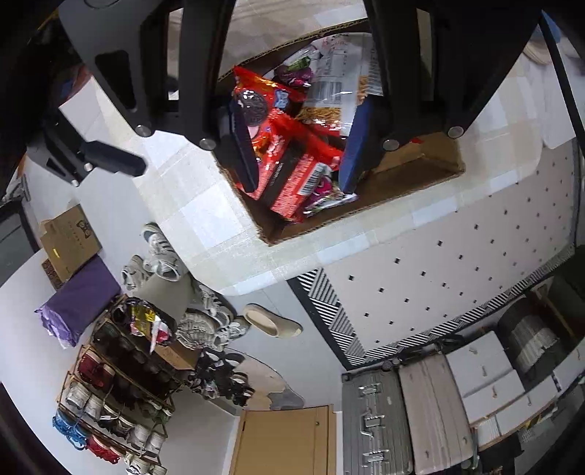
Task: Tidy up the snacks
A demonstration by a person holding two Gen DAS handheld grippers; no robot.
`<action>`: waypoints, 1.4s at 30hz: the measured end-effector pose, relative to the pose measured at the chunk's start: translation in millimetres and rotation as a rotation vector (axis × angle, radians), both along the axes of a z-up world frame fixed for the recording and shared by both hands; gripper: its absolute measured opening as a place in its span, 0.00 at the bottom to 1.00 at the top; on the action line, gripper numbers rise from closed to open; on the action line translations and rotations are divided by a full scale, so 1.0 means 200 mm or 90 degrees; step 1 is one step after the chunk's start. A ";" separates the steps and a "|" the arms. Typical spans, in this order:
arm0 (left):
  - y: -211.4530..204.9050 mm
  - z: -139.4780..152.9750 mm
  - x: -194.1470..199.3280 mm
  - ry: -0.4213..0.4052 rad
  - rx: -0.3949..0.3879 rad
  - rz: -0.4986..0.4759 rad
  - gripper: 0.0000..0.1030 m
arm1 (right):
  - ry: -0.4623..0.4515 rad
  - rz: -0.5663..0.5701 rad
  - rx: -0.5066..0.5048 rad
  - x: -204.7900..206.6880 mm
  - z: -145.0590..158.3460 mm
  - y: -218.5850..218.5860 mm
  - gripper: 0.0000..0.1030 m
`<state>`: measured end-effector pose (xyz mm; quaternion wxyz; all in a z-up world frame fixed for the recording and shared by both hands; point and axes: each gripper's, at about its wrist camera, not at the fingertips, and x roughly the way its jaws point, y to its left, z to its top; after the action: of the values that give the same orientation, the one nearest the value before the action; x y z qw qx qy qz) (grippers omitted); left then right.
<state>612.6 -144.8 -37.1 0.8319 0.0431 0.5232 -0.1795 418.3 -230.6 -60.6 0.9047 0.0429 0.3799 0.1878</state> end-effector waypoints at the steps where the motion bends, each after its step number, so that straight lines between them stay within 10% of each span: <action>1: 0.01 0.01 -0.01 -0.006 -0.001 0.007 0.41 | -0.004 -0.004 0.004 -0.02 0.02 -0.01 0.60; 12: 0.26 0.44 -0.49 -0.152 -0.023 0.102 0.47 | -0.127 -0.017 0.030 -0.42 0.53 -0.02 0.72; 26: 0.62 0.97 -1.77 -0.426 -0.091 0.208 1.00 | -0.293 0.002 0.079 -1.19 1.02 0.15 0.99; 34: 0.84 0.81 -2.33 -0.505 -0.086 0.276 0.99 | -0.360 -0.029 0.043 -1.54 0.88 0.17 0.99; 42: 0.84 0.30 -2.51 -0.506 -0.015 0.290 0.99 | -0.420 -0.056 -0.075 -1.72 0.39 0.29 0.99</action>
<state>109.7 22.3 23.8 0.9869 -0.0171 0.1572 0.0329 74.1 -173.4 17.4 0.9871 -0.0562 0.0748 0.1303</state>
